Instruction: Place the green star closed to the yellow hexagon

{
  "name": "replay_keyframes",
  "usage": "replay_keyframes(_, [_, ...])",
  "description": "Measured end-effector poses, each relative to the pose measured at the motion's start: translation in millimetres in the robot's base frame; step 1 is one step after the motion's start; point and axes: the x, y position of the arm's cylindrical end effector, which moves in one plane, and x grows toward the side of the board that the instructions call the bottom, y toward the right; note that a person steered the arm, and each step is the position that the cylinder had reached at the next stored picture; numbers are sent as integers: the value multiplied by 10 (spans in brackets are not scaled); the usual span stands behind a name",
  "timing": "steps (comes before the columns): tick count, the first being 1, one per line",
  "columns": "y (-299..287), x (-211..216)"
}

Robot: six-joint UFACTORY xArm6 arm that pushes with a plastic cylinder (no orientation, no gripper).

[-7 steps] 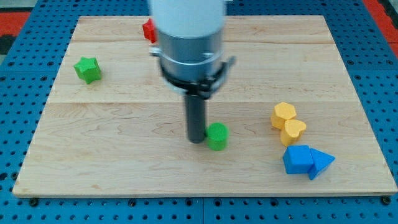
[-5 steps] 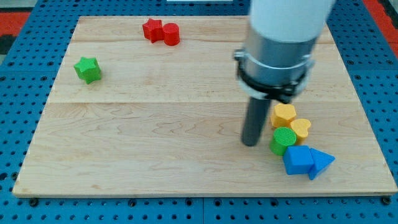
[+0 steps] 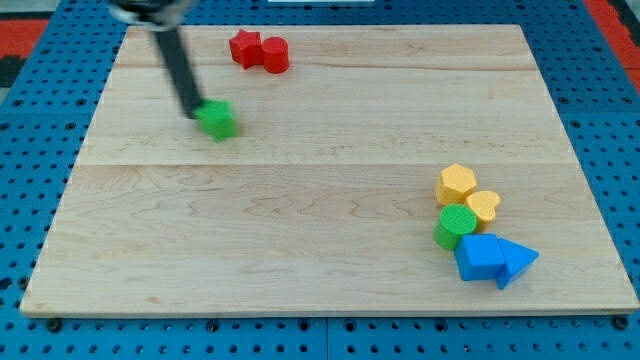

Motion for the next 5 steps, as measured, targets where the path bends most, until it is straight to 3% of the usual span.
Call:
replay_keyframes(2, [1368, 949])
replay_keyframes(3, [1549, 1031])
replay_keyframes(4, [1344, 859])
replay_keyframes(5, [1672, 817])
